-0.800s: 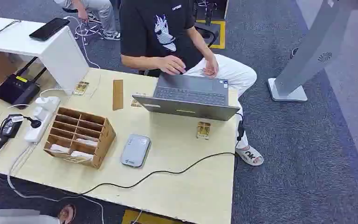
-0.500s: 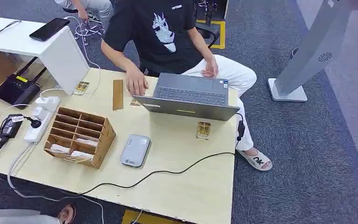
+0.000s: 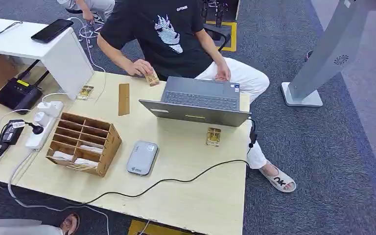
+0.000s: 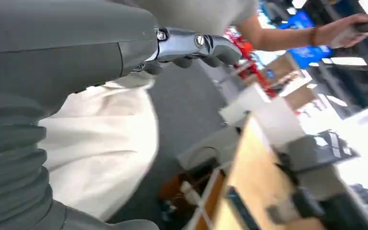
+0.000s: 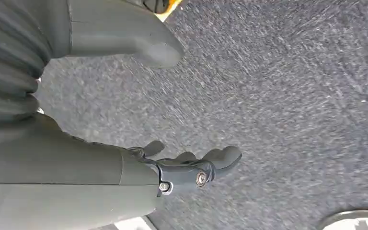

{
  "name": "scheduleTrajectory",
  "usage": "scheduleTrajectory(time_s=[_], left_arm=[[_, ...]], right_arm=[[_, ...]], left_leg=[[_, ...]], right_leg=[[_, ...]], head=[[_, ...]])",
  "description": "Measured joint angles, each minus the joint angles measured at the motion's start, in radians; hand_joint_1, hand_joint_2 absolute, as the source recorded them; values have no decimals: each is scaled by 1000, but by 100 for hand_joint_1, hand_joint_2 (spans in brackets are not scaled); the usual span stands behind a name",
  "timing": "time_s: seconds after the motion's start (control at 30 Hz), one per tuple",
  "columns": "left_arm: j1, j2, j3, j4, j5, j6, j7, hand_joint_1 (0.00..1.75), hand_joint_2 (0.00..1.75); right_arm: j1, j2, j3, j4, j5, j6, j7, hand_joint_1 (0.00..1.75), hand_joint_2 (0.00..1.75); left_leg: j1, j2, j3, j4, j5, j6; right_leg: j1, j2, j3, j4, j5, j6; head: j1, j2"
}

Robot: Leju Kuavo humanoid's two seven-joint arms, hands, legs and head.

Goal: Pass the card to the sensor for recognition and then transmit it.

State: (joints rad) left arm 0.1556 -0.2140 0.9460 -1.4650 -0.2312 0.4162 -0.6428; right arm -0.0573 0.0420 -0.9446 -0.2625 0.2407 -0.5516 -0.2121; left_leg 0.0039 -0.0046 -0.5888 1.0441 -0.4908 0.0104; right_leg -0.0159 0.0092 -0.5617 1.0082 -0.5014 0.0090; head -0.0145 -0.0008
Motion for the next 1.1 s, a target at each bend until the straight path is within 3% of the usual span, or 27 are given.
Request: scheduleTrajectory(time_s=[0.13, 0.6, 0.83, 1.1], left_arm=[[16, 17, -81, -129, -31, -18, -9, 0, 175], [34, 164, -416, -488, -225, -17, 33, 0, 175], [-77, 250, -557, -502, -337, -43, 121, 0, 175], [-260, 300, -679, -420, -440, -83, 243, 0, 175]], right_arm=[[-1, 8, -21, 2, -6, 3, 11, 0, 175], [-8, 36, -76, 12, -6, 39, 55, 0, 175], [-10, 39, -77, 15, 24, 42, 77, 0, 175], [-11, 43, -69, 19, 79, 40, 114, 0, 175]], left_leg=[[0, 0, 0, 0, 0, 0], [0, 0, 0, 0, 1, -1], [0, 1, 1, 0, 2, -2], [0, 1, 1, 0, 4, -2]], right_leg=[[0, 0, 0, 0, 0, 0], [0, 0, 0, 0, 0, 0], [0, 1, -1, 1, 1, -1], [0, 1, -1, 1, 2, -2]], head=[[0, 0], [0, 0], [0, 0], [0, 0]])
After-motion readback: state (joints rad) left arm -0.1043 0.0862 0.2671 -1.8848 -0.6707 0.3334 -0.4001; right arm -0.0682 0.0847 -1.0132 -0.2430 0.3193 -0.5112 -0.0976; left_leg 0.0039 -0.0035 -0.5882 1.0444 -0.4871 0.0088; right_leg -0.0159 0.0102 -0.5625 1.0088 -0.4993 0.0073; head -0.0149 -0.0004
